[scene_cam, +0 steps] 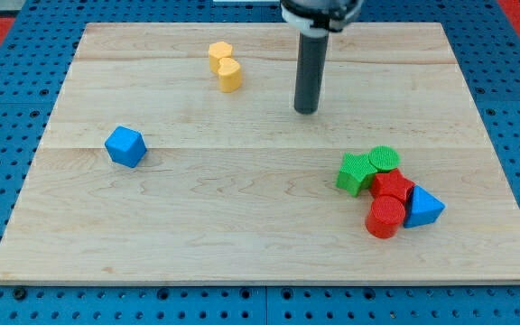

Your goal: Move the yellow blocks to the green star

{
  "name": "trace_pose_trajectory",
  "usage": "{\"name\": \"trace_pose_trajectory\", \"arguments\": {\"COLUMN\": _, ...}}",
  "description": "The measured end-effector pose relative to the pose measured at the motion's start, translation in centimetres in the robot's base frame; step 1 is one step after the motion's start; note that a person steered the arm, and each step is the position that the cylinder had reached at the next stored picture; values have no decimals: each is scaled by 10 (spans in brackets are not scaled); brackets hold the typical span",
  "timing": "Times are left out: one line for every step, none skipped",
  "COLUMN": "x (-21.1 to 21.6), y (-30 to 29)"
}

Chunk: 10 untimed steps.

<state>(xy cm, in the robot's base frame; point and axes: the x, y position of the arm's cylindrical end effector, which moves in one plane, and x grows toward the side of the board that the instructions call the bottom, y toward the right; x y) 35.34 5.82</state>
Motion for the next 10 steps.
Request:
{"name": "trace_pose_trajectory", "arguments": {"x": -56, "y": -6}}
{"name": "trace_pose_trajectory", "arguments": {"x": -113, "y": -50}}
{"name": "trace_pose_trajectory", "arguments": {"x": -160, "y": -97}}
{"name": "trace_pose_trajectory", "arguments": {"x": -160, "y": -133}}
{"name": "trace_pose_trajectory", "arguments": {"x": -144, "y": -140}}
{"name": "trace_pose_trajectory", "arguments": {"x": -119, "y": -132}}
{"name": "trace_pose_trajectory", "arguments": {"x": -83, "y": -118}}
{"name": "trace_pose_trajectory", "arguments": {"x": -41, "y": -116}}
{"name": "trace_pose_trajectory", "arguments": {"x": -8, "y": -103}}
{"name": "trace_pose_trajectory", "arguments": {"x": 5, "y": -70}}
